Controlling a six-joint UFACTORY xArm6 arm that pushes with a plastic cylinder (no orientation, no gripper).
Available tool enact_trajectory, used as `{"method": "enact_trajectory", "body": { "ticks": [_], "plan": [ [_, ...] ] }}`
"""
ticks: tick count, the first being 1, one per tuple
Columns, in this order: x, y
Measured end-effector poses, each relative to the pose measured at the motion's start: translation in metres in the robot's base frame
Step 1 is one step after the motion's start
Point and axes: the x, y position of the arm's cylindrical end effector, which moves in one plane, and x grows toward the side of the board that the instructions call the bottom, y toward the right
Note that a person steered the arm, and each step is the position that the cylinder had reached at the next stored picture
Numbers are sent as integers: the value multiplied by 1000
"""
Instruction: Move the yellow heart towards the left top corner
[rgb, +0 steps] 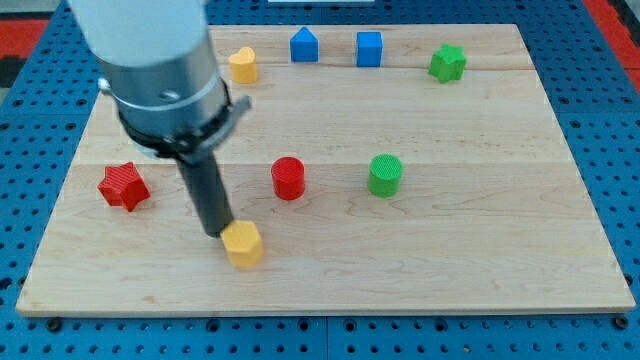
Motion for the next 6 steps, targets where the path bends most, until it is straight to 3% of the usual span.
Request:
{"method": "enact_trajectory", "body": {
  "ticks": [1, 2, 4, 6],
  "plan": [
    [6, -1],
    [-40, -18],
    [-156, 23],
    [-238, 48]
  ]
}}
